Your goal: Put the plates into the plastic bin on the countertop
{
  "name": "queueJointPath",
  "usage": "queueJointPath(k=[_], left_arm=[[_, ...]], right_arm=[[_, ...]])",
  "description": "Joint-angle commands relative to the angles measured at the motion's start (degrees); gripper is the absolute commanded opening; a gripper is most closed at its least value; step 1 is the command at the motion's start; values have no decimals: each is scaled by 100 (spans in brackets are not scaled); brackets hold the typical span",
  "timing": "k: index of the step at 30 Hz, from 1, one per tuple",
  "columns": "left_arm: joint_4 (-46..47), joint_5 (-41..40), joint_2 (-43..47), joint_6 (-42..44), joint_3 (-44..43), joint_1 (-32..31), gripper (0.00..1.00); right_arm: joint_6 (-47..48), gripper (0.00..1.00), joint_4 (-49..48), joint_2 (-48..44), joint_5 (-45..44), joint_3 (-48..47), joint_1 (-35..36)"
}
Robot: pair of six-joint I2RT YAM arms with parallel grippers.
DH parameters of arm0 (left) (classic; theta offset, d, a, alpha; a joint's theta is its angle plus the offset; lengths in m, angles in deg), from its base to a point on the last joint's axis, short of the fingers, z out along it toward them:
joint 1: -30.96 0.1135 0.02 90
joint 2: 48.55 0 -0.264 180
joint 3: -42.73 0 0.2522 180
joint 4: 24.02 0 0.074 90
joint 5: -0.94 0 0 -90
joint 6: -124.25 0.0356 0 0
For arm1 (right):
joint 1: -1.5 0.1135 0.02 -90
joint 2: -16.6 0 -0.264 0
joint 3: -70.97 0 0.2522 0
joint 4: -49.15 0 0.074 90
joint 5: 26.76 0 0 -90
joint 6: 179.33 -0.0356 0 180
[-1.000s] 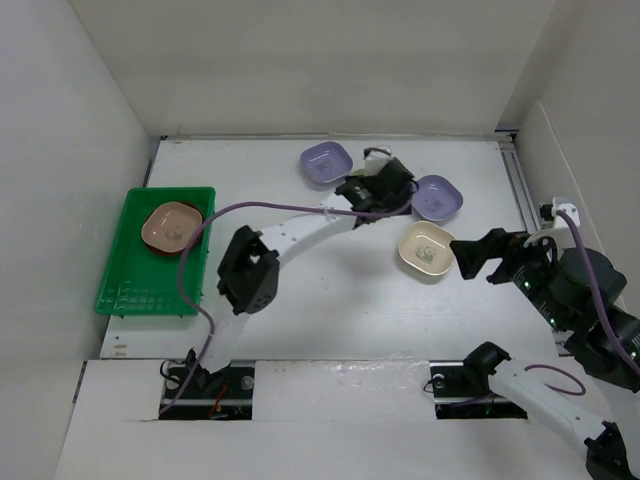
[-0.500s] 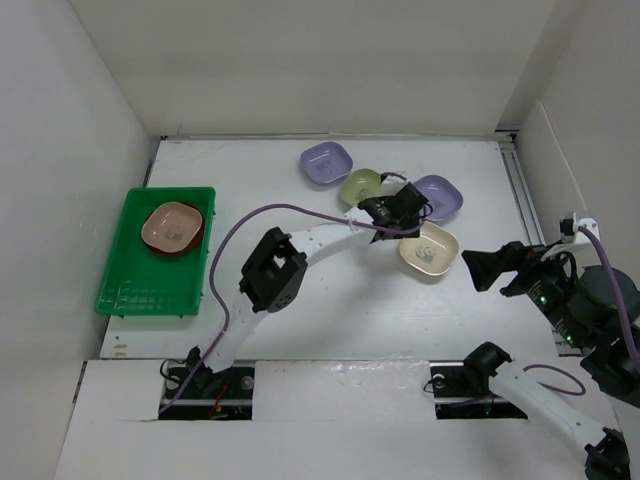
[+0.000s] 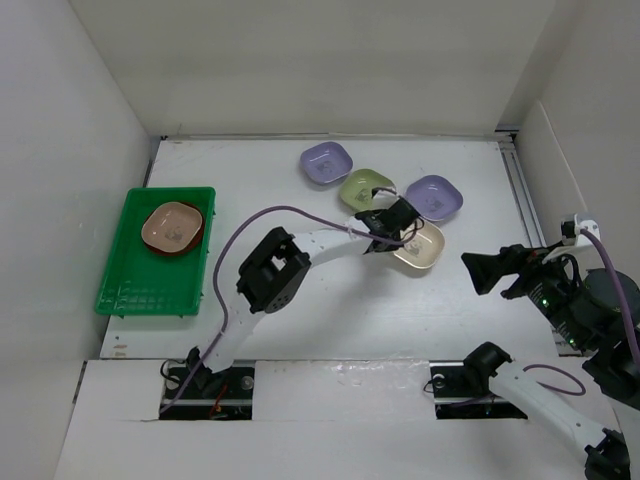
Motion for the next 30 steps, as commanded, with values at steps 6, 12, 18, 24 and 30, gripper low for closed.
queueJointPath(k=[6, 12, 18, 24, 30], left_arm=[[-875, -790, 2279, -111, 1903, -99, 0], [-1244, -1037, 4257, 46, 3116, 1357, 0], [-1157, -511, 5560, 951, 3688, 3928, 0], [-1376, -8, 5911, 549, 3741, 5999, 0], [-1034, -623, 6141, -1006, 4198, 6388, 0]], right_arm=[[21, 100, -339, 70, 121, -105, -25], [74, 100, -559, 132, 331, 10, -25], [135, 100, -849, 132, 595, 448, -25], [135, 100, -1096, 80, 973, 738, -25], [188, 100, -1096, 27, 1148, 739, -25]])
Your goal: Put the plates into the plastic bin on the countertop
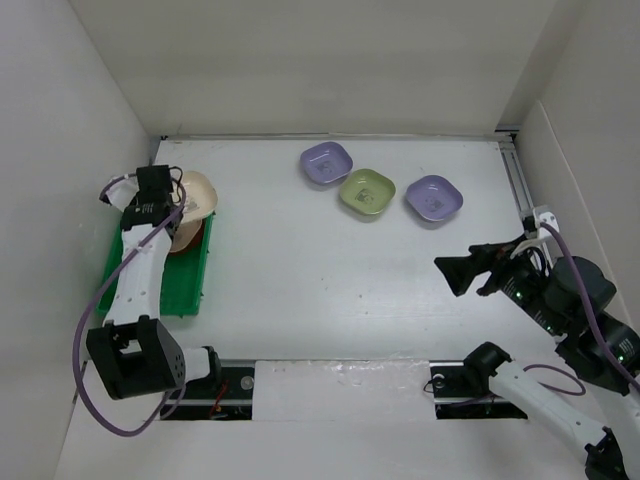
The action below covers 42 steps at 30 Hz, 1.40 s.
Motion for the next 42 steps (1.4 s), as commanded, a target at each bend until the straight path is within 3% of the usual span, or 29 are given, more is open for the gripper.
queueJointPath(k=[1, 6, 10, 22, 23, 24, 26, 33, 35, 36, 38, 40, 42], left_arm=[[153, -258, 39, -1081, 98, 1, 0], [-154, -645, -569, -2241, -104, 1, 0], [-23, -559, -622, -2576, 124, 229, 0], [750, -57, -1000, -2542, 537, 546, 3], [750, -57, -1000, -2542, 538, 546, 5], [750, -57, -1000, -2621, 538, 546, 14], [698, -57, -1000, -2674, 590, 546, 42], [548, -347, -96, -2754, 582, 546, 59], [548, -295, 63, -2483, 459, 546, 75], [757, -294, 185, -2289, 354, 476, 88], [916, -241, 186, -1990, 205, 64, 99], [1400, -128, 65, -1349, -6, -322, 99], [1803, 109, -216, -779, -199, -1103, 99]], right_arm=[[79, 100, -324, -83, 207, -76, -25], [131, 100, -210, -188, 374, -129, -25], [184, 100, -8, -241, 322, -191, -25], [131, 100, -78, -294, 611, 2, -25], [79, 100, -78, -294, 611, 3, -25], [79, 100, -78, -294, 611, 3, -25], [79, 100, -78, -294, 611, 3, -25], [79, 100, -25, -294, 611, -103, -25], [79, 100, -25, -294, 559, -103, -25], [79, 100, -77, -242, 559, -103, -25], [79, 100, -139, -241, 559, -103, -25], [79, 100, -192, -127, 497, -50, -25], [26, 100, -245, -75, 270, 3, -25]])
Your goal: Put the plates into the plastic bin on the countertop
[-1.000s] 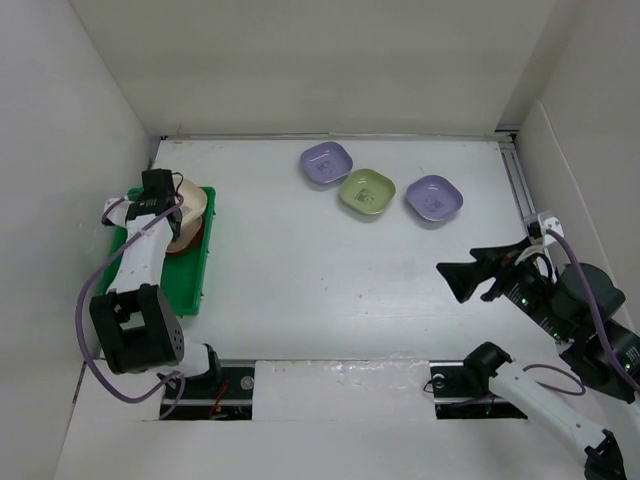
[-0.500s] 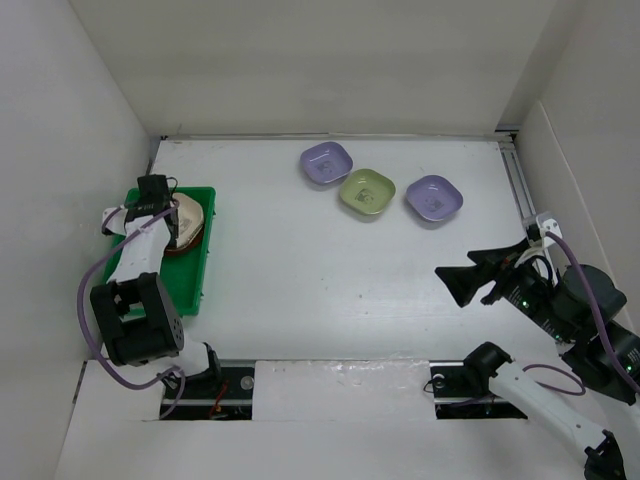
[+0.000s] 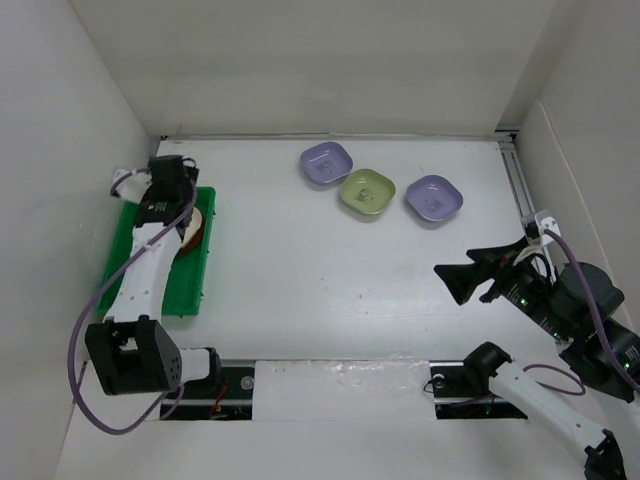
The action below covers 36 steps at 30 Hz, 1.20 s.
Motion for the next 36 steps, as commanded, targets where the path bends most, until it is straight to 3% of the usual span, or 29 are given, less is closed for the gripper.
queueJointPath(k=[1, 2, 5, 9, 18, 23, 27, 28, 31, 35, 36], left_arm=[[817, 250, -701, 1097, -717, -1017, 99], [931, 563, -984, 1681, -929, -1560, 99], [783, 707, -2249, 2213, -1948, -2554, 99], [564, 811, -3489, 2504, -2969, -3172, 99], [387, 918, -5239, 2303, -4744, -3894, 99], [203, 787, -5960, 1934, -5167, -4000, 99], [-114, 663, -6365, 1671, -5396, -4000, 91], [-114, 611, -6366, 1591, -5396, -4000, 82], [-263, 610, -6436, 1485, -5327, -4000, 69], [-264, 610, -6366, 1363, -4898, -4052, 24], [-211, 610, -6183, 1310, -4765, -4053, 8]], right_arm=[[-94, 100, -282, 170, -343, 11, -25], [-95, 100, -282, 171, -474, 11, -25], [-147, 100, -282, 311, -871, -50, -25], [-226, 100, -212, 443, -1109, -50, -25], [-226, 100, -212, 443, -915, 318, -25], [-226, 100, -159, 382, -722, 257, -25], [-174, 100, -98, 382, -669, 196, -25], [-174, 100, -98, 382, -617, 196, -25], [-121, 100, -98, 329, -616, 196, -25], [-121, 100, -159, 381, -616, 196, -25], [-121, 100, -159, 382, -616, 196, -25]])
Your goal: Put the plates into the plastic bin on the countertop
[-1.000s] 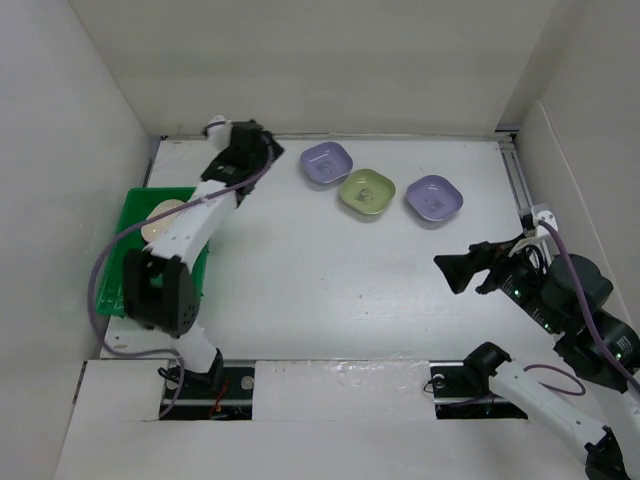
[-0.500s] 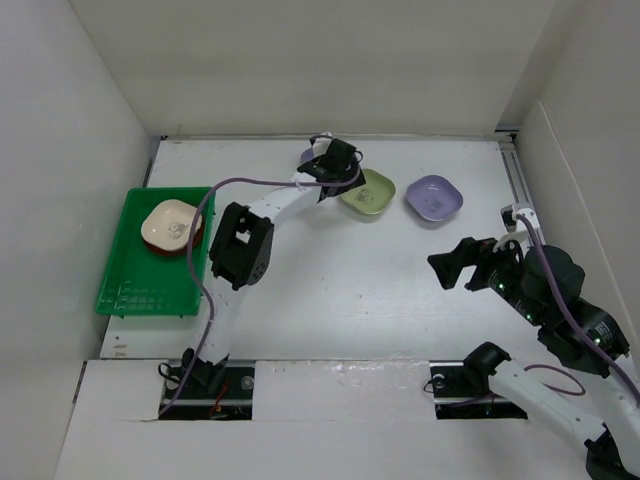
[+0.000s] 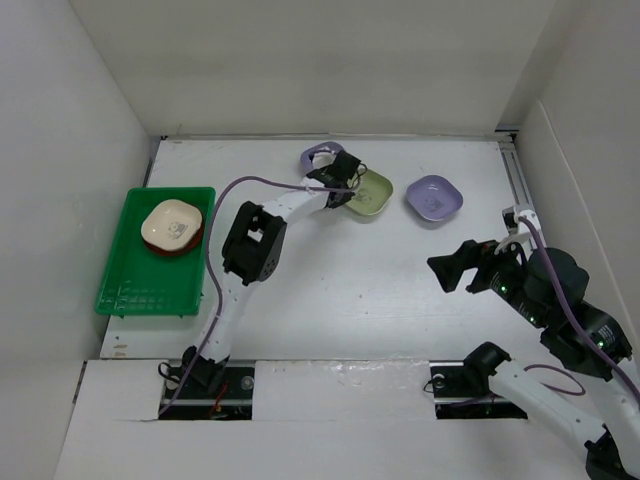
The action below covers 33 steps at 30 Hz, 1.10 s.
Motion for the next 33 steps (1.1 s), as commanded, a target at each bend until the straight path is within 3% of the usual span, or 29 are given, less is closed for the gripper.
queueJointPath(k=[1, 6, 10, 14, 17, 21, 23, 24, 25, 29, 33], left_arm=[[-193, -106, 419, -203, 453, -109, 0], [-141, -344, 1517, -265, 1534, -347, 0], [-35, -291, 2982, -107, 2745, -347, 0], [-411, -712, 4169, -36, 3335, -199, 0], [-614, -854, 4926, -36, 3706, 477, 0], [-808, -776, 5525, 34, 4048, 1873, 0], [-738, -494, 5780, -53, 4268, 3040, 0], [-738, -494, 5851, -106, 4330, 3045, 0], [-738, -415, 5852, -176, 4330, 3567, 0], [-720, -448, 6080, -588, 4611, 4659, 0], [-826, -502, 6142, -1222, 4892, 5347, 0]], right_arm=[[54, 100, -170, -12, 66, -145, -25], [54, 100, -223, -12, 118, -92, -25], [54, 100, -354, -12, 118, -23, -25], [-7, 100, -653, 58, 224, 180, -25], [-148, 100, -1039, 225, 347, 408, -25], [-376, 100, -1680, 576, 750, 698, -25], [-430, 100, -1944, 804, 969, 760, -25], [-430, 100, -1945, 806, 971, 760, -25], [-430, 100, -2015, 954, 1032, 760, -25], [-430, 100, -2016, 1087, 1103, 655, -25], [-377, 100, -2016, 1034, 1103, 655, -25]])
